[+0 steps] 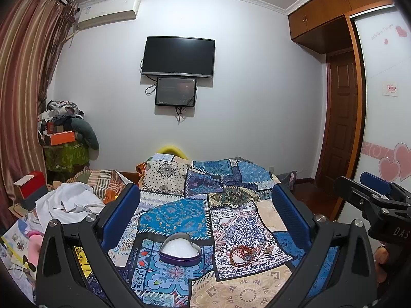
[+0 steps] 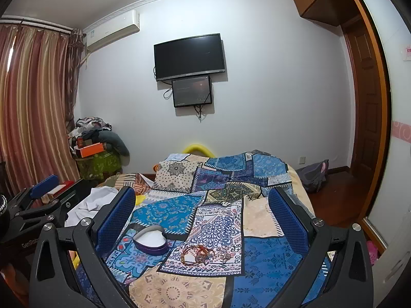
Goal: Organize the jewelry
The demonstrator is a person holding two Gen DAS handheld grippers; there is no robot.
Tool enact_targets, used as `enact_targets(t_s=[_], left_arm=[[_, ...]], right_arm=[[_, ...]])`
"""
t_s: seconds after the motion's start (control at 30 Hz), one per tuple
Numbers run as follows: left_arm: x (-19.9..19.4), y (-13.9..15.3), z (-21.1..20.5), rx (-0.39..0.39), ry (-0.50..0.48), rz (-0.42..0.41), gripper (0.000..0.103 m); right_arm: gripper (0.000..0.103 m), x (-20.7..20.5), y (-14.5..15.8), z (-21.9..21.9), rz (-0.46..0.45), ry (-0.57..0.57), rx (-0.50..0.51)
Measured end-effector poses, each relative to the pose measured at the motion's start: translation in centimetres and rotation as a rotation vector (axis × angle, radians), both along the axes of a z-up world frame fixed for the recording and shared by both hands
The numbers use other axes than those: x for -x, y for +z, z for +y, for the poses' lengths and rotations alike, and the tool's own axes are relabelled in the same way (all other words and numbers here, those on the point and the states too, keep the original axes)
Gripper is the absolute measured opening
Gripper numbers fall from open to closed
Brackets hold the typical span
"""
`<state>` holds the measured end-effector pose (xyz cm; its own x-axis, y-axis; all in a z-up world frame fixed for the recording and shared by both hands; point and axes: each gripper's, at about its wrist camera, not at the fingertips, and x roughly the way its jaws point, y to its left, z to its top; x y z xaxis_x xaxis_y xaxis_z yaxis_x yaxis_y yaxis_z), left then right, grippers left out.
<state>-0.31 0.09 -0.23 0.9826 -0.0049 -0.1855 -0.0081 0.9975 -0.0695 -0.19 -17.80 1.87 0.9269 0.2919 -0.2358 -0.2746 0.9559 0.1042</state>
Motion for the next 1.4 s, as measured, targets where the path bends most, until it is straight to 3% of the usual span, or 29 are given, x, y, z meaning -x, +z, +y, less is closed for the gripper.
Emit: enact_targets(t_s=[1.03, 1.4], left_arm=[[-0.6, -0.1, 0.2, 0.016, 0.008, 0.029, 0.103], [-3.6, -1.9, 0.3, 0.017, 0.002, 0.099, 0.103]], right_arm=[[0.103, -0.6, -0.7, -0.2, 0.026, 0.012, 0.002], [0.103, -2.7, -2.4, -0.7, 0.093, -0.007, 0.012]])
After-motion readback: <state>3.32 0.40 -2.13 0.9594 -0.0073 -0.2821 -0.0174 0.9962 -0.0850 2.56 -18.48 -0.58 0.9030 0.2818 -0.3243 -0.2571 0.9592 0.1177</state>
